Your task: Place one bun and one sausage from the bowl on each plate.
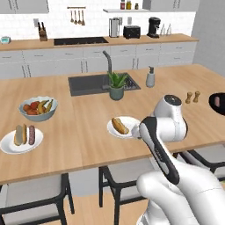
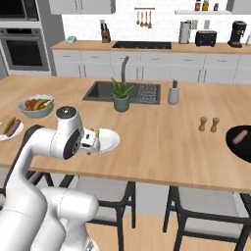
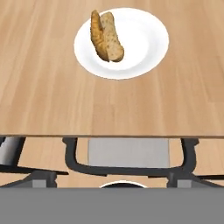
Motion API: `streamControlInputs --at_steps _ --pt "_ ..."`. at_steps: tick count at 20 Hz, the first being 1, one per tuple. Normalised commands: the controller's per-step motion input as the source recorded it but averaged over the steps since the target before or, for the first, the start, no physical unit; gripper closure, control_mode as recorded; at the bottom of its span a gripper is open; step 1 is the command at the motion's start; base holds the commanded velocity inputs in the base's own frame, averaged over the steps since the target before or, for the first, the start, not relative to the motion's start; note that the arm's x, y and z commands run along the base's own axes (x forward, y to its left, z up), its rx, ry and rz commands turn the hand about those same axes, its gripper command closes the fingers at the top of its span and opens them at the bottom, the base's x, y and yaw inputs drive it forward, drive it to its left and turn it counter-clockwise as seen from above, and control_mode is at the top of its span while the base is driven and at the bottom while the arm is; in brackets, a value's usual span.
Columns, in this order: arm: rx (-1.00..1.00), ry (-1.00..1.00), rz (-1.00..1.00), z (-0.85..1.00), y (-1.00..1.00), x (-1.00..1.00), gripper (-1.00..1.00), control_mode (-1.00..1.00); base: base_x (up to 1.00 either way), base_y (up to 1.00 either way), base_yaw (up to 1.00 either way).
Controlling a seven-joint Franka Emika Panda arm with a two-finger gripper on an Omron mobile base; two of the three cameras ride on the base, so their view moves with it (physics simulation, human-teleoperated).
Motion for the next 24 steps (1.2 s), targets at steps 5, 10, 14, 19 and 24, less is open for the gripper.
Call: streamControlInputs --at_steps 5,10,14,19,24 --pt "0.0 0.0 0.0 0.0 0.0 0.0 -1.0 1.0 0.0 -1.0 0.0" --pt "0.0 0.0 0.0 0.0 0.0 0.0 -1.0 1.0 0.07 -1.0 0.0" --pt "0.0 0.0 0.0 0.0 0.0 0.0 -1.0 1.0 0.16 -1.0 0.0" --pt "0.0 0.01 0.01 -0.02 0.0 0.0 -1.0 -1.0 0.1 -0.54 0.02" --pt "-0.01 0.02 0.02 0.0 -0.14 0.62 -1.0 -1.0 0.0 0.0 0.0"
